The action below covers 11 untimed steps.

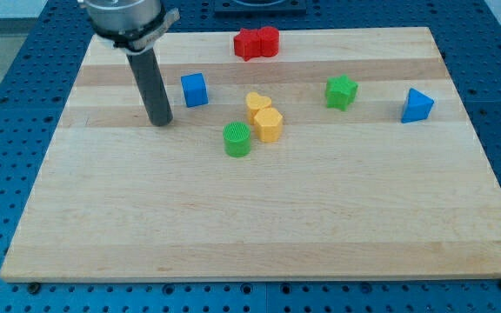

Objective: Move the blue cube above the yellow heart

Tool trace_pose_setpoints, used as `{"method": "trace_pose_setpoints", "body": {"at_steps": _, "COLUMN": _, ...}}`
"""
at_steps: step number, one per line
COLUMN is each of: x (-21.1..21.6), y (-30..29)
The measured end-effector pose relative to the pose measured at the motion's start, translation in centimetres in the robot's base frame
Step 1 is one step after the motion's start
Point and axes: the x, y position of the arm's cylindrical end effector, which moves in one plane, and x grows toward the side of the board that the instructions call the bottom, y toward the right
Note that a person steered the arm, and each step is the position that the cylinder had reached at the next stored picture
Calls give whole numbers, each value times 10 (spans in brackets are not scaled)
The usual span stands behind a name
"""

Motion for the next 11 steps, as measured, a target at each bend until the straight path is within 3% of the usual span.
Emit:
{"method": "trace_pose_setpoints", "body": {"at_steps": 2, "x": -48, "y": 10}}
{"method": "trace_pose_setpoints", "body": {"at_steps": 8, "x": -33, "y": 32}}
{"method": "trace_pose_setpoints", "body": {"at_steps": 11, "x": -57, "y": 100}}
